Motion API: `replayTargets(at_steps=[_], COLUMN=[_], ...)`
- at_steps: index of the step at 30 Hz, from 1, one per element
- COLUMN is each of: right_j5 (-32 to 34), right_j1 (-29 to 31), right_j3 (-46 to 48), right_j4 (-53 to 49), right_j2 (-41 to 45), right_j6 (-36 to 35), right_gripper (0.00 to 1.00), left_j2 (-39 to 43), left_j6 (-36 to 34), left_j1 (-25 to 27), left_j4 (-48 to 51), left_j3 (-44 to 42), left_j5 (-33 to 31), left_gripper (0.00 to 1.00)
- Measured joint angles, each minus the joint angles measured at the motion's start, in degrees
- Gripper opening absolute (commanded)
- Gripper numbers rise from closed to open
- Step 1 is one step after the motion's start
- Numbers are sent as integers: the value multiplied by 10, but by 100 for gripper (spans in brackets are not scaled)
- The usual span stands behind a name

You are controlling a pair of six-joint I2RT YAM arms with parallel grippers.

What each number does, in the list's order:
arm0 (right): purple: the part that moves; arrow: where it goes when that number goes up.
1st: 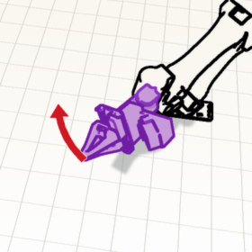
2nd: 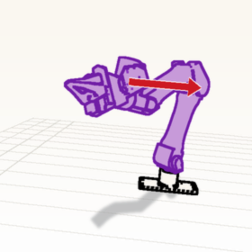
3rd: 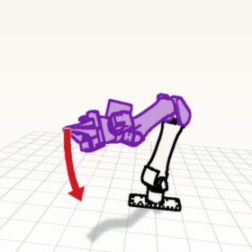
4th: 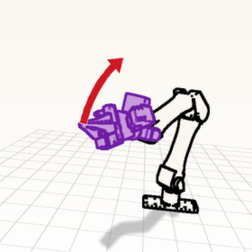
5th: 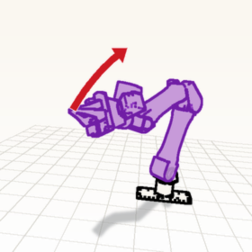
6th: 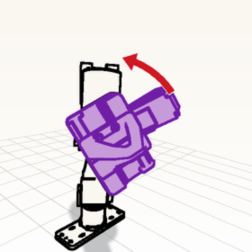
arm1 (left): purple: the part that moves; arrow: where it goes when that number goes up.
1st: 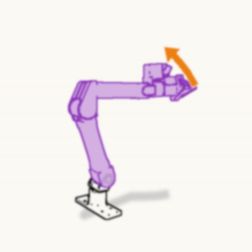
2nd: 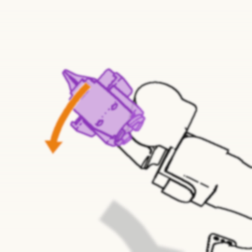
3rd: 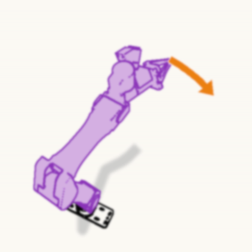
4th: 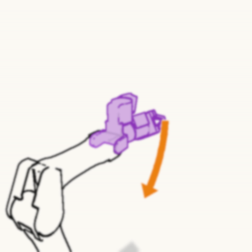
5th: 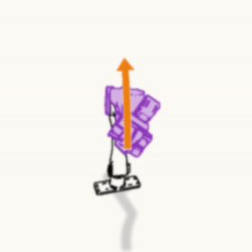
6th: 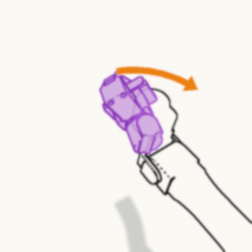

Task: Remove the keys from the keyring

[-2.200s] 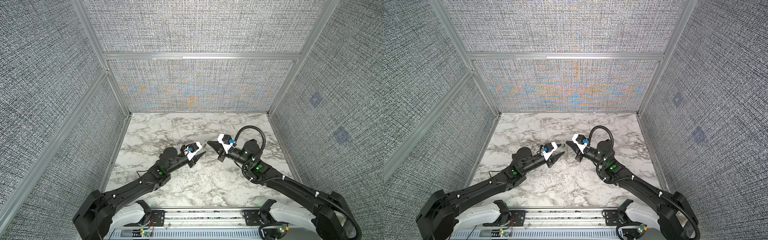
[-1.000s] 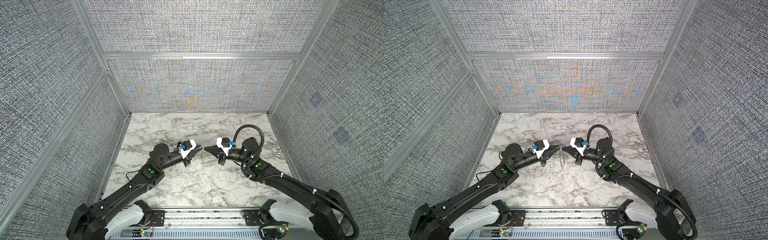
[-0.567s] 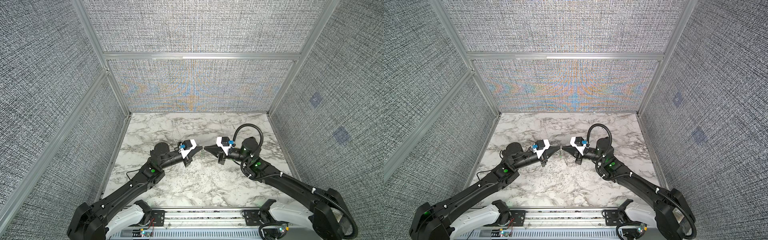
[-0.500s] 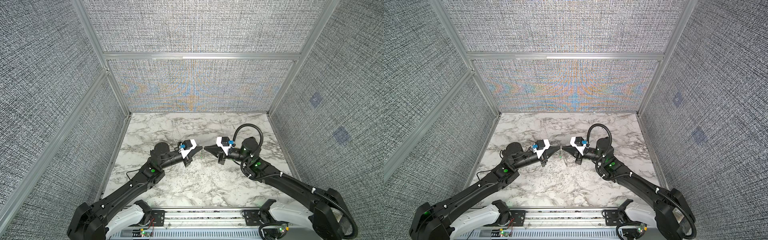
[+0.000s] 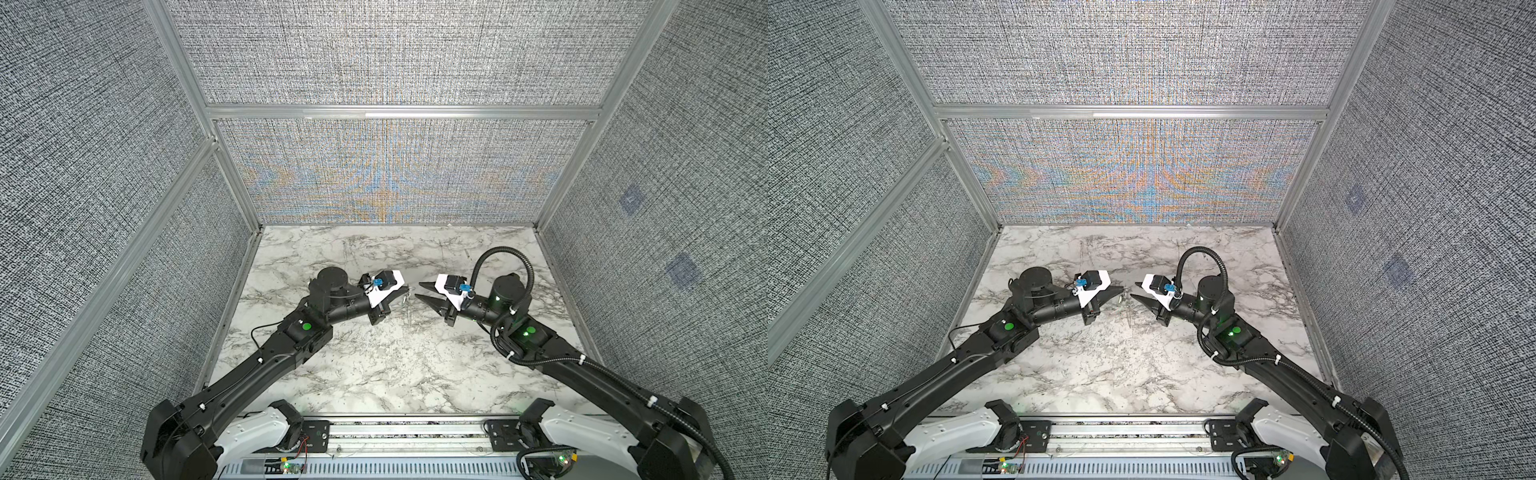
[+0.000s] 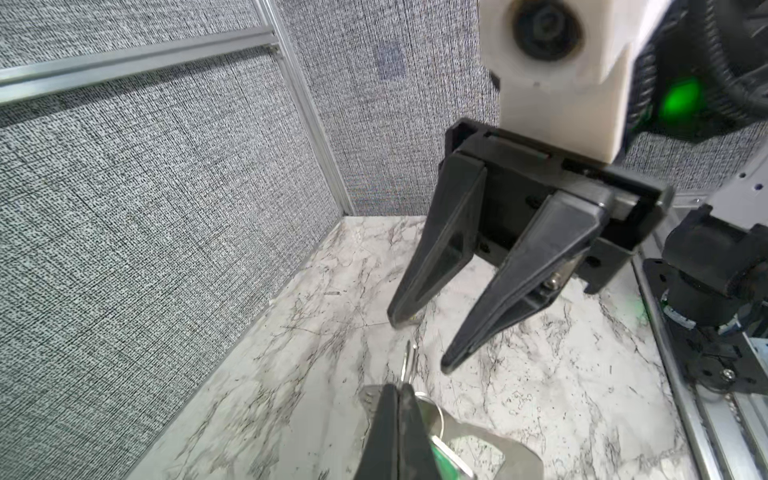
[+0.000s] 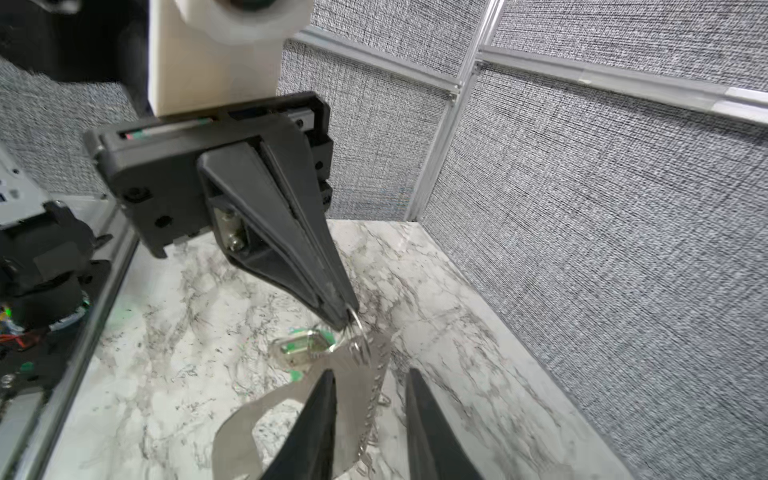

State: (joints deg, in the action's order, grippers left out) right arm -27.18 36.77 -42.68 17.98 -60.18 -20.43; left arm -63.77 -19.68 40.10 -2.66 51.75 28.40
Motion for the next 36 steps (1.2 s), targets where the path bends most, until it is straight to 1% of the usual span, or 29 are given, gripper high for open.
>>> replayTargets(at_steps=[3,6,9,13,18,26,31,35,36], right_j5=[19,28,29,18,0,-29,-47,-60,-64], right_j1=[1,2,3,1,-1,-9,-12,-12,-13], right_j3=[-9,-19,-26,-31,-34,-37,-37,-37,-37], right_j4=[-35,-55,-62,-61,-61,-60,-59,-57,-57], right_j2=[1,-4,-14,-31,-44,-55,-58,-59,-59], right_j6=[-27,-39,-38,-19,6,30,38,43,47], right_gripper=[27,24,24,23,20,13,12,3,2], left_j2=[-26,-49,-64,-77,-82,-81,-79,-79,-79], left_j6=[-29,-57,-77,-98,-112,-123,-128,-129,-129], left_j1=[0,0,0,0,0,1,1,1,1], left_j4=[70,130,174,212,236,245,245,245,245], left_j3=[47,86,113,134,144,145,144,144,144], left_j5=[-10,-13,-14,-14,-12,-8,0,3,3], left_gripper=[0,0,0,0,0,0,0,0,0])
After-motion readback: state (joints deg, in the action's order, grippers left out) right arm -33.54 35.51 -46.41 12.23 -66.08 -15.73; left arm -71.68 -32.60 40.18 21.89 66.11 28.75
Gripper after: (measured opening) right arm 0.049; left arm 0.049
